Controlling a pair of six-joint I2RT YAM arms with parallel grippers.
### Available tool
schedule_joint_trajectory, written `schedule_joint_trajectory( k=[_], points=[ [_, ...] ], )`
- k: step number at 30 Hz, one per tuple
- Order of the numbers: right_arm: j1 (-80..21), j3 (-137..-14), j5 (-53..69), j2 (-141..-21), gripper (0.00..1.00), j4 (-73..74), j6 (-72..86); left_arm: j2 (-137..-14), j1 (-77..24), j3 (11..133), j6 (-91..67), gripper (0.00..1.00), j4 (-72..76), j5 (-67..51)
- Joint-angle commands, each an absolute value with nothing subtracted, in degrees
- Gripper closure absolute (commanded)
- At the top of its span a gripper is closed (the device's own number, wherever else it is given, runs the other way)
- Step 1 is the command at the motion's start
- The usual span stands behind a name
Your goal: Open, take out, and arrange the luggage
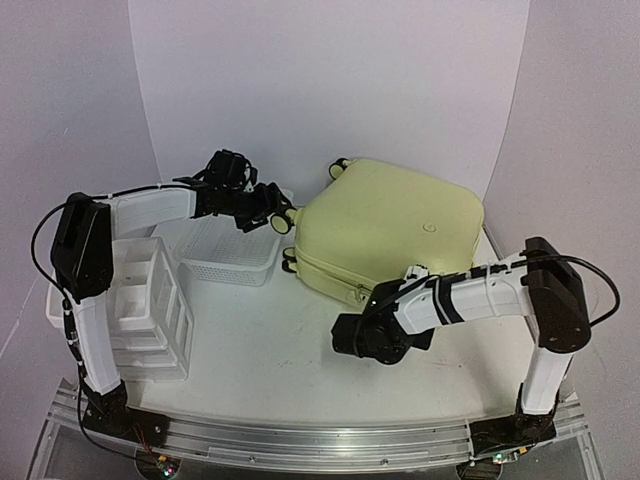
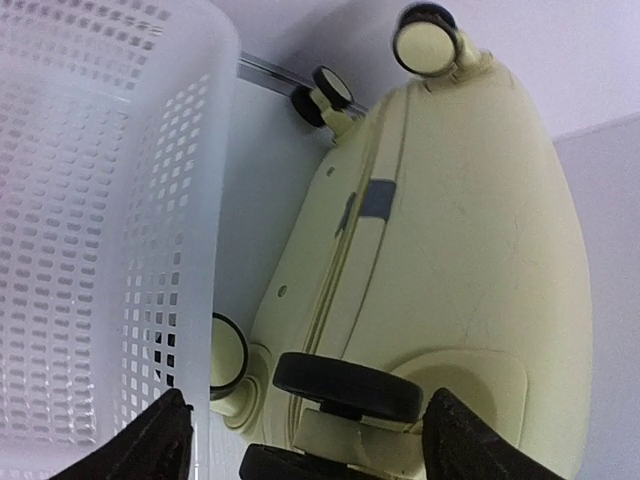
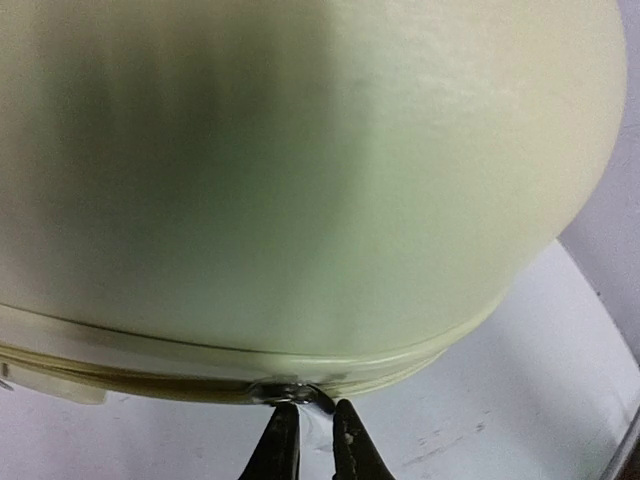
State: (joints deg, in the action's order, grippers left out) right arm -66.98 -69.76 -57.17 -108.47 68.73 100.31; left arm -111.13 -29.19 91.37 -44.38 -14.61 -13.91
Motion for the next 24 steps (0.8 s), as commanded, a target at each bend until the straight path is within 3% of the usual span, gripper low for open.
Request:
schedule_joint_trajectory(
  k=[1,5,7,9,12,16,19,24],
  points=[
    [-65.4,-63.7,-62.7,-98.6,0.88,72.6,90.8,-111.3,-29.3,92.9,-30.2,0.15,-11.3,-24.7],
    [-63.6,-53.1,-57.6,-86.1,0.74,53.6,61.2,-111.1,-29.3,92.2,-17.4,0.06,-10.0,-37.8],
    [-58.7,-45.7,-43.2,-78.5,0.66,40.6,46.4,-111.7,-29.3,92.3,-14.0,0.05,-10.2,-42.3],
    [-53.6,-41.3,-32.8,-72.2,0.58,37.7,42.1,-112.3,-29.3,92.3,-12.2,0.05,-10.6,-46.2],
    [-52.9,-38.0,-27.0,-65.4,0.33,37.0,37.1,-112.3,-29.5,91.6,-11.1,0.06,-11.4,-47.2],
    [-52.8,-34.9,-19.9,-59.5,0.1,32.0,31.5,-111.0,-30.9,90.2,-9.4,0.07,-12.3,-47.5],
    [-52.7,-32.6,-22.0,-56.5,0.03,28.4,34.7,-110.1,-32.0,88.8,-8.9,0.08,-12.5,-47.8],
    [-52.5,-31.4,-28.7,-57.7,0.02,26.1,41.6,-109.0,-33.8,86.4,-7.9,0.1,-12.9,-48.7]
  ],
)
